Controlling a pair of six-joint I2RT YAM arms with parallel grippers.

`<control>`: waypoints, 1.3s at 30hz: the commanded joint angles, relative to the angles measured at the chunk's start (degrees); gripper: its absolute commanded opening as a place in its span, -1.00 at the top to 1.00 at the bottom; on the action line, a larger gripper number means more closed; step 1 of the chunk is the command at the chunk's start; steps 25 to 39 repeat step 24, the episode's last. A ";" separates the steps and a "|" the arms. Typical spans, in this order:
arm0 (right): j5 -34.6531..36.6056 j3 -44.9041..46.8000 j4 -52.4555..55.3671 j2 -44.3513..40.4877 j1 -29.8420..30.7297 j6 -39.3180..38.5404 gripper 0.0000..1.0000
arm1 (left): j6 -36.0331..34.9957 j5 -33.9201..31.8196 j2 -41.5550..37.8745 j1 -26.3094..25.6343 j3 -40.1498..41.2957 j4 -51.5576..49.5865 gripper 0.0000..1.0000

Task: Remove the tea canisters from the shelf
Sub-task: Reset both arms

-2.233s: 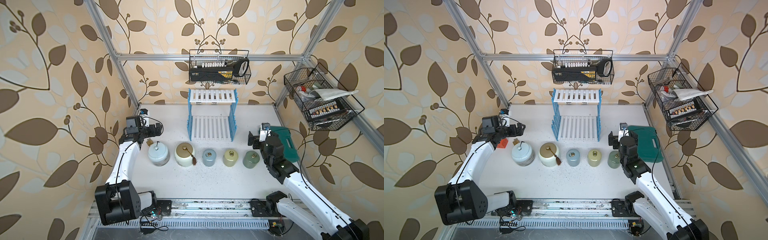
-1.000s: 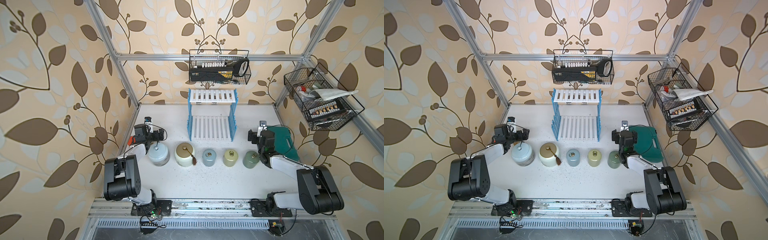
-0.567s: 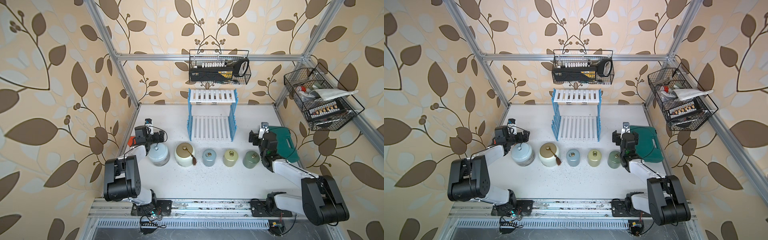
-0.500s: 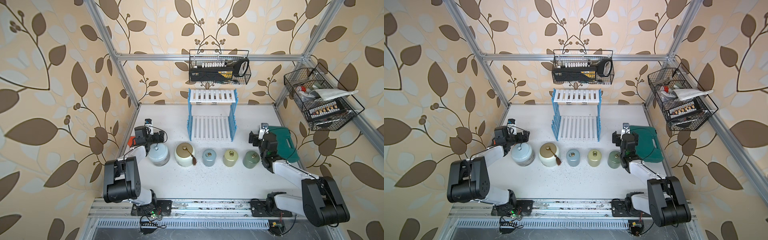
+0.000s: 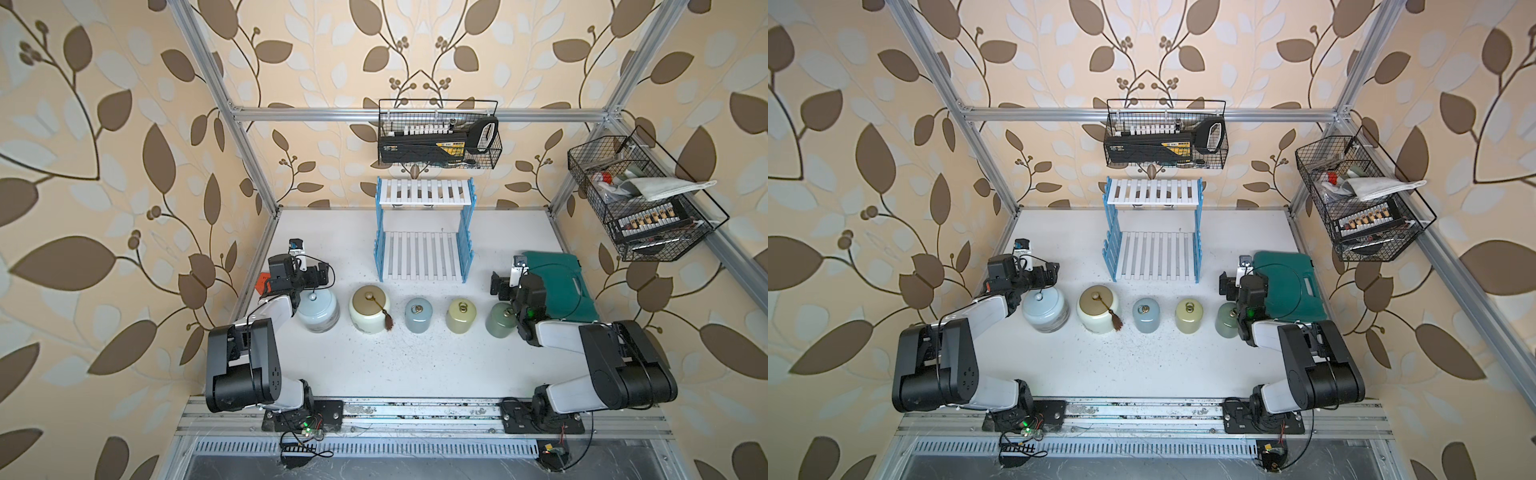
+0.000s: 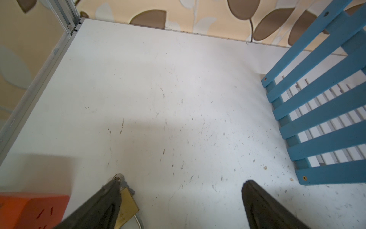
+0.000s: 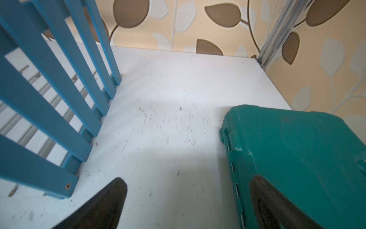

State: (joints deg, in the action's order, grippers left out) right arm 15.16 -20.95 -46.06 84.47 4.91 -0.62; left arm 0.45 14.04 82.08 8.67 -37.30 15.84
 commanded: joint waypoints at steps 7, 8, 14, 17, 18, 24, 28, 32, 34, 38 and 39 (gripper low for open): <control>-1.80 0.57 -3.00 1.89 -1.75 2.20 -0.98 | 0.00 1.25 -1.31 0.30 0.32 1.29 -0.97; -1.90 0.62 -2.78 1.77 -1.82 2.29 -0.98 | 0.05 1.18 -1.31 0.30 0.34 1.30 -0.97; -1.80 0.57 -2.67 1.69 -1.75 2.20 -0.99 | 0.07 0.87 -1.80 0.30 1.13 1.48 -0.97; -1.94 0.47 -2.68 1.91 -1.83 2.29 -0.99 | -0.04 1.16 -1.82 0.29 1.21 1.74 -0.97; -1.98 0.32 -2.56 2.09 -1.80 2.29 -0.98 | -0.02 1.04 -1.84 0.30 1.18 1.74 -0.97; -2.68 0.25 -2.24 1.89 -2.19 2.47 -0.99 | 0.06 0.84 -2.54 0.28 2.19 2.16 -0.98; -2.68 0.25 -2.24 1.89 -2.19 2.47 -0.99 | 0.06 0.84 -2.54 0.28 2.19 2.16 -0.98; -2.68 0.25 -2.24 1.89 -2.19 2.47 -0.99 | 0.06 0.84 -2.54 0.28 2.19 2.16 -0.98; -2.68 0.25 -2.24 1.89 -2.19 2.47 -0.99 | 0.06 0.84 -2.54 0.28 2.19 2.16 -0.98; -2.68 0.25 -2.24 1.89 -2.19 2.47 -0.99 | 0.06 0.84 -2.54 0.28 2.19 2.16 -0.98; -2.68 0.25 -2.24 1.89 -2.19 2.47 -0.99 | 0.06 0.84 -2.54 0.28 2.19 2.16 -0.98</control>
